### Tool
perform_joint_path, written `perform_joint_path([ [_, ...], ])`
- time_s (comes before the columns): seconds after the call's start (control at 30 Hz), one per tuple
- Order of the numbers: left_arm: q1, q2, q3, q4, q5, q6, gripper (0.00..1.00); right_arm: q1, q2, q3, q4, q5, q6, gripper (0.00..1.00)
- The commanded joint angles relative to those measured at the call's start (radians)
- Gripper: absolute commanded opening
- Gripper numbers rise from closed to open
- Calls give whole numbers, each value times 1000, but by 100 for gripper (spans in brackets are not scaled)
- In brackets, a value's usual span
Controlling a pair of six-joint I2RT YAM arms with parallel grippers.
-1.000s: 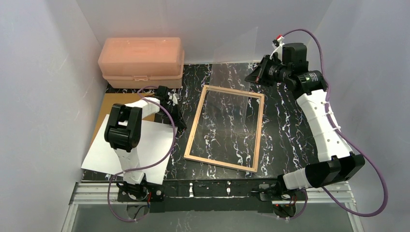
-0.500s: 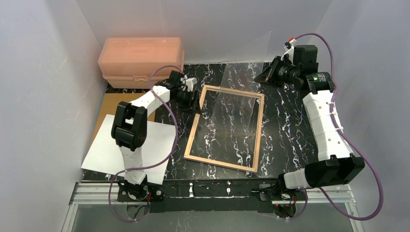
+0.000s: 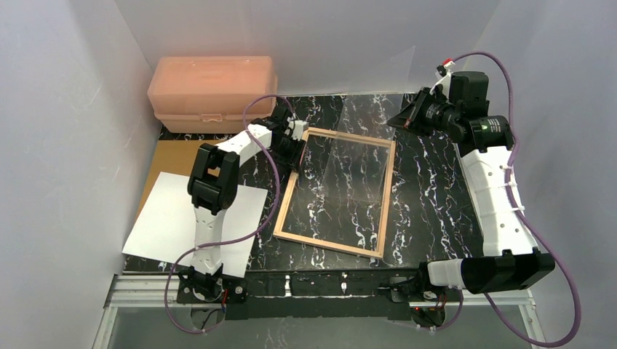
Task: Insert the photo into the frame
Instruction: Adjust the photo frame at the center of the board.
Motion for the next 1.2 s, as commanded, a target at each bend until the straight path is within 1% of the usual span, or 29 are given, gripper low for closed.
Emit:
perform_joint_path([
  [0.0,4,29,16,-47,-48,27,30,-10,-35,-5,44,-8,-6,1],
  [0.07,3,35,13,-47,-34,-4,17,-12,-37,-5,43,2,-10,1],
  [0.13,3,37,2,-43,-36,-49,10,-11,-39,-3,43,11,-14,1],
  [0.2,3,32,-24,-35,-50,-109,0,-12,-38,-6,48,14,-14,1],
  [0.27,8,25,-58,-19,-44,-183,0,-12,-35,-14,58,15,-13,1],
  [0.33,19,26,-84,-8,-1,-259,0,-13,-29,-24,71,12,-11,1],
  [0.5,26,-8,-159,26,34,-380,0,-13,-21,-40,86,16,-14,1],
  [0.67,30,5,-144,40,74,-516,0,-14,-7,-61,117,10,-6,1],
  [0.83,25,33,-161,156,110,-637,0,-14,10,-73,136,-12,-6,1],
  [0.97,24,41,-155,158,124,-613,0,-17,54,-3,90,-48,-32,1],
  [1.07,27,11,-158,150,124,-542,1,-16,74,27,78,-86,-51,1],
  [1.17,26,-15,-138,120,93,-442,3,-16,85,18,101,-175,-53,1],
])
